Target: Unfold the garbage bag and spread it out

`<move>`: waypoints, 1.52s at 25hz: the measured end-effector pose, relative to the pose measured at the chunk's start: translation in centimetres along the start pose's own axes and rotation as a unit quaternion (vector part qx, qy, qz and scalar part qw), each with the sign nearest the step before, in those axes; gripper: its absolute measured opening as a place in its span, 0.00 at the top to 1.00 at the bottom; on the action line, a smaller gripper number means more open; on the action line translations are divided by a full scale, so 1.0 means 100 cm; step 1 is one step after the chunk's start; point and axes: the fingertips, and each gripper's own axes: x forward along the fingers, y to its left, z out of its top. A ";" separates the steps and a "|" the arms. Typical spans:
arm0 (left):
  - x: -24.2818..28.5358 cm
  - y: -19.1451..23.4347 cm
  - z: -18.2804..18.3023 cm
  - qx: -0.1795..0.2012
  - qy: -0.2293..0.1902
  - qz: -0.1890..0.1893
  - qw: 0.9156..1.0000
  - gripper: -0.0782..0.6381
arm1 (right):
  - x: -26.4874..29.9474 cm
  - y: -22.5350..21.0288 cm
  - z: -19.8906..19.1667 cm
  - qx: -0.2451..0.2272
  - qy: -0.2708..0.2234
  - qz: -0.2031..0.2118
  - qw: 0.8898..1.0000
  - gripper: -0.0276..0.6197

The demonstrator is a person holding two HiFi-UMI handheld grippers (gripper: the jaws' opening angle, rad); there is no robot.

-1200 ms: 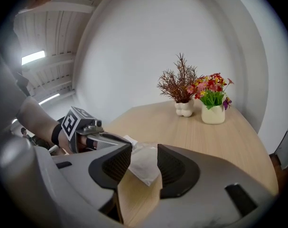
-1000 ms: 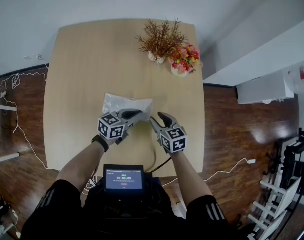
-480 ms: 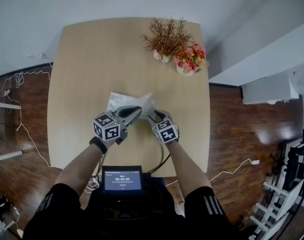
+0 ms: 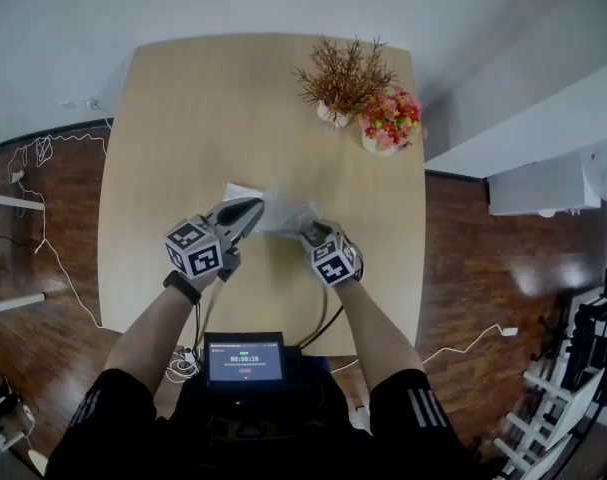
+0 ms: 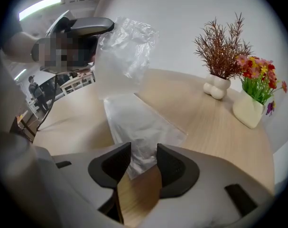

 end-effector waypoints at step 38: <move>-0.191 0.228 -0.045 0.078 0.158 0.310 0.934 0.88 | -0.042 -0.061 -0.046 0.021 0.035 -0.009 0.999 0.64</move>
